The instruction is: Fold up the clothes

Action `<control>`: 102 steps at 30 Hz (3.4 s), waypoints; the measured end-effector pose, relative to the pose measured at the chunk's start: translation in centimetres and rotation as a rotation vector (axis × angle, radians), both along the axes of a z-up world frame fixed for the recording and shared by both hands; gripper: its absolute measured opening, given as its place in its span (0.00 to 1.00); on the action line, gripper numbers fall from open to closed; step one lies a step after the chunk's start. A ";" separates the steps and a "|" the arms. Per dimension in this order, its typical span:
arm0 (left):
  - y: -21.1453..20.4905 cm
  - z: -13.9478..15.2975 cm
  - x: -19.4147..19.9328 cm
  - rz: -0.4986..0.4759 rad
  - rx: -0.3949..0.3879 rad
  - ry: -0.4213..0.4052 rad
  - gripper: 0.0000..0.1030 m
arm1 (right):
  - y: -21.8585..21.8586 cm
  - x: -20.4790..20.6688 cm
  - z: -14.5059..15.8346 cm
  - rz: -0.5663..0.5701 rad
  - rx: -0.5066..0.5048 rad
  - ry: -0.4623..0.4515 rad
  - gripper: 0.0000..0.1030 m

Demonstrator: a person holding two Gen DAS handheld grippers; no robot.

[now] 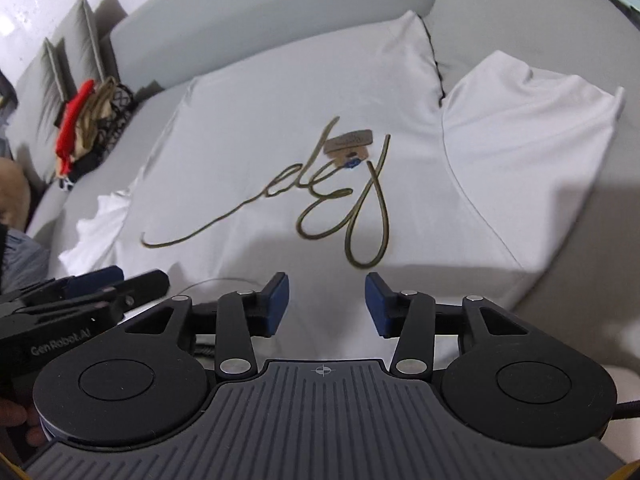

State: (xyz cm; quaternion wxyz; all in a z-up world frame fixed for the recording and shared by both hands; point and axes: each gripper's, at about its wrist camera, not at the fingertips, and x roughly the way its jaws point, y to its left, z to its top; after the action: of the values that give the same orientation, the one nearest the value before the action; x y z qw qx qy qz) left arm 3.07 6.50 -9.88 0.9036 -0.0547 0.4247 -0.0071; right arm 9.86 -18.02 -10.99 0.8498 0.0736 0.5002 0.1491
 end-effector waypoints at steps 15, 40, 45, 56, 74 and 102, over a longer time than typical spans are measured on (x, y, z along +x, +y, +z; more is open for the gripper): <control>-1.6 0.7 -3.4 -0.077 -0.045 0.114 0.57 | -6.5 -3.6 2.5 -0.175 0.088 -0.028 0.51; -2.5 -0.2 -1.2 -0.109 -0.098 0.129 0.59 | -19.1 6.7 -0.1 -0.540 0.192 -0.236 0.29; -2.1 -0.2 -1.4 -0.104 -0.112 0.123 0.59 | -18.3 6.5 0.5 -0.544 0.155 -0.280 0.01; -0.8 0.2 -1.7 -0.081 -0.141 0.094 0.58 | -3.0 2.9 3.5 0.006 -0.322 -0.532 0.01; 0.0 0.0 -2.0 -0.029 -0.145 0.100 0.58 | -3.3 2.7 -0.1 -0.022 -0.174 -0.216 0.16; 1.4 -0.8 -1.7 -0.010 -0.154 0.120 0.58 | -0.6 8.5 -1.2 -0.132 -0.049 -0.112 0.15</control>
State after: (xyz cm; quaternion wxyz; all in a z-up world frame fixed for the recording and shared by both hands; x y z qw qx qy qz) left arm 1.35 7.88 -10.72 0.8697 -0.1222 0.4764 -0.0408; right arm 18.33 -18.57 -12.22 0.8860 0.0770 0.4494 0.0842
